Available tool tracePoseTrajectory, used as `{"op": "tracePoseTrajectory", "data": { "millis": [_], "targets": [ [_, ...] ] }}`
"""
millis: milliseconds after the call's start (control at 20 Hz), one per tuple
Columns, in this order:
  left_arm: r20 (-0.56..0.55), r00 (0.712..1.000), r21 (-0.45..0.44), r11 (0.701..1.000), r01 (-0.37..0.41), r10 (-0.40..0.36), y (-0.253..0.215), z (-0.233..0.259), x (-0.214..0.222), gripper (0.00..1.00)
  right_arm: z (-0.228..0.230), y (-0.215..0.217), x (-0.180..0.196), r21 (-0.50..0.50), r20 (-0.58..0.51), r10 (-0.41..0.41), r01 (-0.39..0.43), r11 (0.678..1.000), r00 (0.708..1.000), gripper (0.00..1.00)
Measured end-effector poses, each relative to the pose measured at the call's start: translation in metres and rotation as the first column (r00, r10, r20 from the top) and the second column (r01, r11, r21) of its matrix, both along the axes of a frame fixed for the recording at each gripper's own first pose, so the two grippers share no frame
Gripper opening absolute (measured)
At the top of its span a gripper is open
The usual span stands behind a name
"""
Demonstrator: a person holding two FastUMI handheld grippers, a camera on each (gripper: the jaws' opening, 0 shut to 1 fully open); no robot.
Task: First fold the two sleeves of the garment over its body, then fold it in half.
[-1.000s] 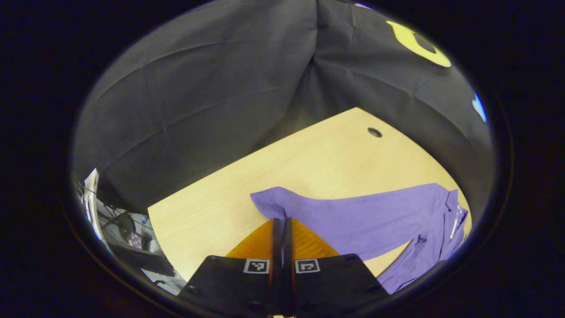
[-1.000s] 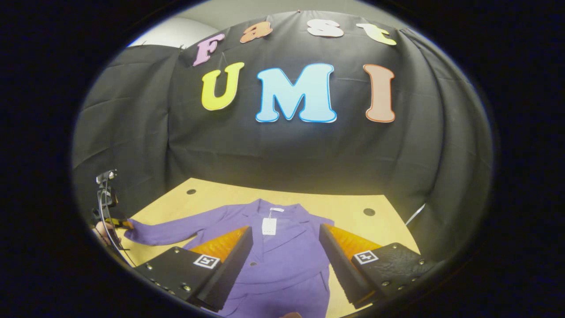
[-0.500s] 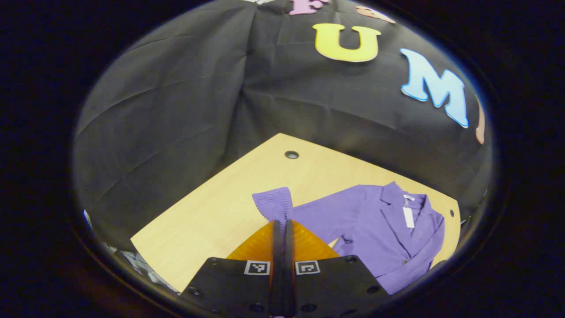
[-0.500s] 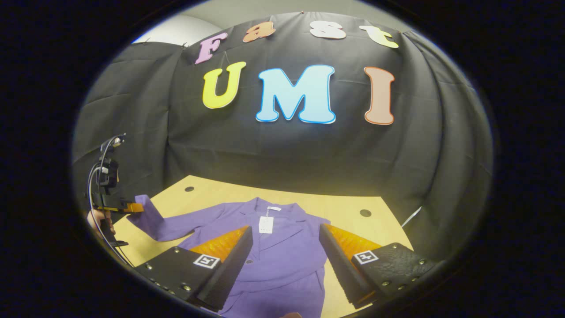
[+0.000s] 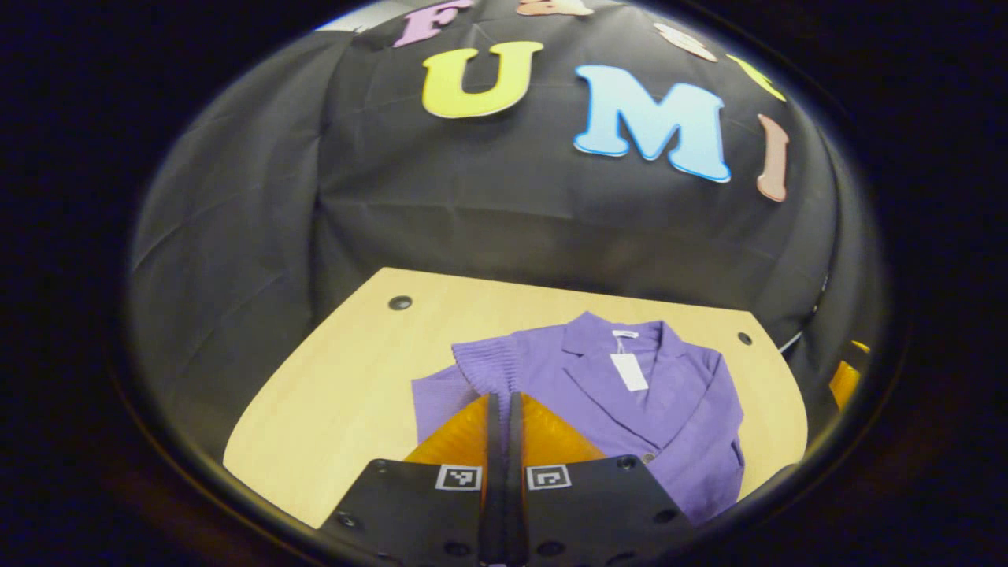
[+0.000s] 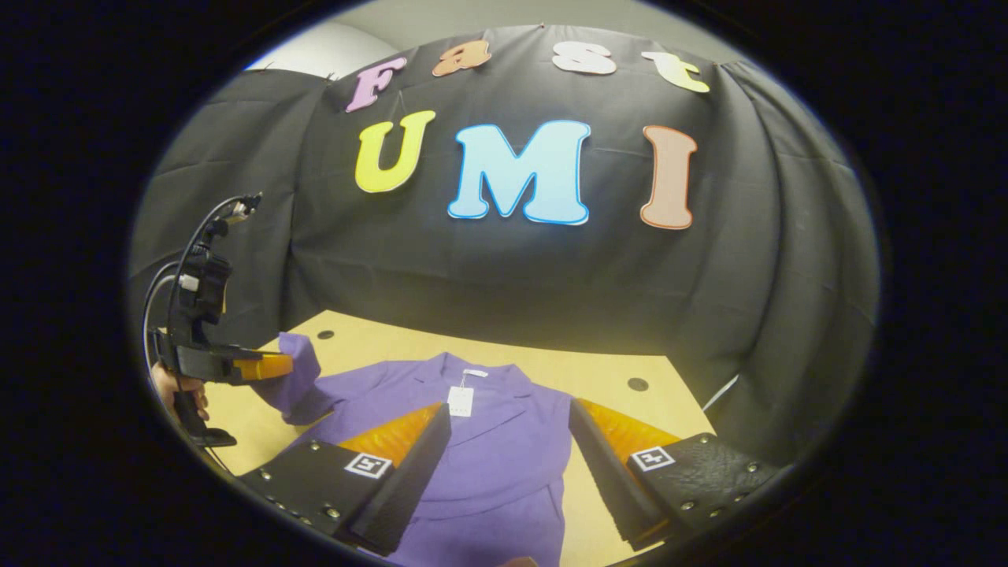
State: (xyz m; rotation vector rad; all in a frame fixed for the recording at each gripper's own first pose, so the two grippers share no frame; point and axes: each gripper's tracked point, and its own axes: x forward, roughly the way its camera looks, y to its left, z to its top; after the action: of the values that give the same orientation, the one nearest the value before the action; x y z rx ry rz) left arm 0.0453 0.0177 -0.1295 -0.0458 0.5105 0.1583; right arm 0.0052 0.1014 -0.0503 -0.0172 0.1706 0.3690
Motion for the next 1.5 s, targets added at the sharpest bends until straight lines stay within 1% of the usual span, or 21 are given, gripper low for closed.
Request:
{"op": "tracePoseTrajectory", "data": {
  "millis": [200,350,550,750,950,1150,1200,1300,1400,1450,1500],
  "targets": [
    [-0.001,0.992,0.029,0.992,0.126,-0.126,-0.049,0.002,0.003,0.07,-0.005,-0.003,0.001,0.01,-0.021,-0.018,0.019,1.0,1.0,0.94],
    [-0.01,0.982,0.03,0.981,0.191,-0.19,-0.078,-0.001,0.005,0.07,-0.009,-0.004,0.003,0.012,-0.035,-0.031,0.032,0.999,0.999,0.94],
    [-0.023,0.964,0.0,0.964,0.266,-0.266,-0.112,-0.007,-0.001,0.07,-0.015,-0.011,0.001,0.012,-0.054,-0.053,0.054,0.998,0.997,0.94],
    [-0.042,0.934,-0.008,0.935,0.354,-0.354,-0.154,-0.018,-0.01,0.07,-0.026,-0.022,0.0,0.023,-0.083,-0.082,0.084,0.996,0.993,0.94],
    [-0.076,0.891,-0.016,0.894,0.448,-0.447,-0.195,-0.039,-0.026,0.07,-0.039,-0.035,-0.002,0.02,-0.109,-0.115,0.117,0.993,0.987,0.94],
    [-0.142,0.855,-0.036,0.866,0.499,-0.499,-0.217,-0.07,-0.04,0.06,-0.055,-0.05,-0.007,0.003,-0.135,-0.152,0.154,0.988,0.979,0.94],
    [-0.162,0.852,-0.037,0.865,0.5,-0.498,-0.216,-0.079,-0.044,0.06,-0.059,-0.053,-0.01,-0.001,-0.144,-0.161,0.162,0.987,0.976,0.94],
    [-0.187,0.837,-0.036,0.855,0.517,-0.514,-0.219,-0.094,-0.043,0.07,-0.069,-0.061,-0.015,-0.009,-0.164,-0.18,0.181,0.983,0.97,0.94],
    [-0.198,0.834,-0.033,0.853,0.52,-0.516,-0.216,-0.099,-0.049,0.07,-0.075,-0.069,-0.019,-0.012,-0.183,-0.204,0.205,0.979,0.962,0.94],
    [-0.192,0.828,-0.054,0.848,0.527,-0.526,-0.218,-0.101,-0.051,0.14,-0.079,-0.073,-0.021,-0.014,-0.19,-0.219,0.221,0.975,0.957,0.94],
    [-0.184,0.828,-0.067,0.847,0.527,-0.53,-0.219,-0.1,-0.052,0.18,-0.081,-0.076,-0.023,-0.016,-0.198,-0.237,0.238,0.971,0.951,0.94]
  ]
}}
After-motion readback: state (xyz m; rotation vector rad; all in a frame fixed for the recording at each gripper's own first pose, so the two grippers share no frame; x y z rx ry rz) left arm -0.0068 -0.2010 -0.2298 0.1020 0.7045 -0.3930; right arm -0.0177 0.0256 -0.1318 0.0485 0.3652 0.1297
